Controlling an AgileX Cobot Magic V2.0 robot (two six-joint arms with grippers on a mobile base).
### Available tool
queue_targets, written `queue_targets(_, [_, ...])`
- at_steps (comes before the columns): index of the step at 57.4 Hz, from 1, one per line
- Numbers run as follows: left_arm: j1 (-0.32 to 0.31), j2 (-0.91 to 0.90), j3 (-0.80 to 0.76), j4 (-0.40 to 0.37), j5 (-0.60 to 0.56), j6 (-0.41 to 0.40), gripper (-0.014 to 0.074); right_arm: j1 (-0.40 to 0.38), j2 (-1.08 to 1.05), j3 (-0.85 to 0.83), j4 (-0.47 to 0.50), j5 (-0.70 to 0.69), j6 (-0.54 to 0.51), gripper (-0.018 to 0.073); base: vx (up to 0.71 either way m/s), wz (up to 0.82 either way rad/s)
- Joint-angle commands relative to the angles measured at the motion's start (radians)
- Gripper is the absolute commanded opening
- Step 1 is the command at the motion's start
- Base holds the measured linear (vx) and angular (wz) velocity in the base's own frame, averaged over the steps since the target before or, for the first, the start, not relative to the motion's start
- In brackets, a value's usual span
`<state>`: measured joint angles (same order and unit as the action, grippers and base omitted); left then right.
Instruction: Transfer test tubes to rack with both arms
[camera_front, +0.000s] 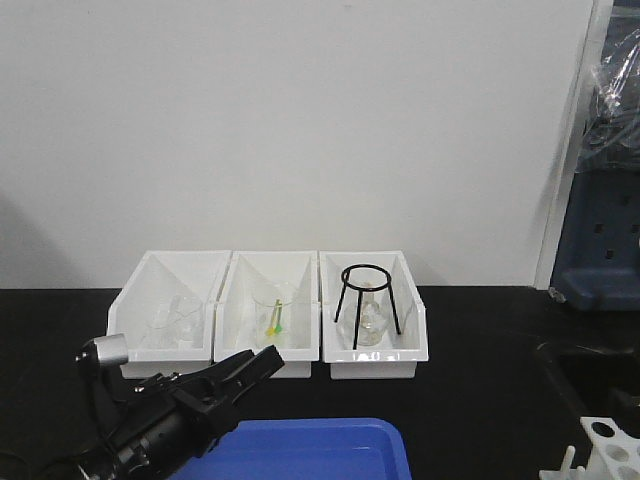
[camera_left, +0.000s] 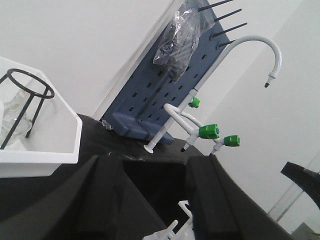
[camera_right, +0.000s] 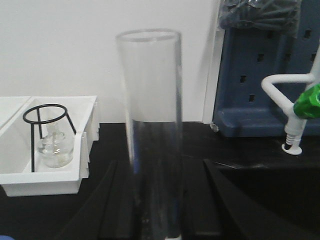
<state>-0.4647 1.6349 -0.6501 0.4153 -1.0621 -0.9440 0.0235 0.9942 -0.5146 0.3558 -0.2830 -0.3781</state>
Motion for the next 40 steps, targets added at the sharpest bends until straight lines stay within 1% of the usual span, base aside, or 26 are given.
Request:
queue_targets(1, [-0.007,-0.034,-0.022,-0.027,-0.076,0.003,0.0442,-0.006,-0.011,0.008,0.005,-0.177,-0.006,-0.0007,0.0,0.0])
queue_targets(12, [-0.007,-0.034,-0.022,-0.027,-0.076,0.003,0.0442,-0.006,0.026,0.077,0.017,-0.25,-0.002,-0.0007,0.0,0.0])
queue_targets(16, [-0.007,-0.034,-0.022,-0.027,-0.076,0.003,0.0442,-0.006,0.061,0.082,0.013,-0.264,0.002,-0.0007,0.0,0.0])
queue_targets(20, [-0.007,-0.034,-0.022,-0.027,-0.076,0.003,0.0442,-0.006,0.105,0.082,0.013,-0.306,0.007,-0.0007,0.0,0.0])
queue_targets(26, [-0.007,-0.034,-0.022,-0.027,-0.076,0.003,0.0442,-0.006,0.154,0.082,0.011,-0.353,0.044,-0.0007,0.0,0.0])
queue_targets(33, [-0.007,-0.034,-0.022,-0.027,-0.076,0.003,0.0442,-0.005,0.194,0.082,0.004,-0.393,0.052,-0.0007,0.0,0.0])
queue_targets(36, [-0.007,-0.034,-0.022,-0.027,-0.076,0.003,0.0442,-0.002,0.209,0.082,-0.004,-0.408,0.068,-0.0007,0.0,0.0])
queue_targets(40, [-0.007,-0.034,-0.022,-0.027,-0.076,0.003,0.0442,-0.002,0.214,0.082,-0.046,-0.411,0.131,-0.0007,0.0,0.0])
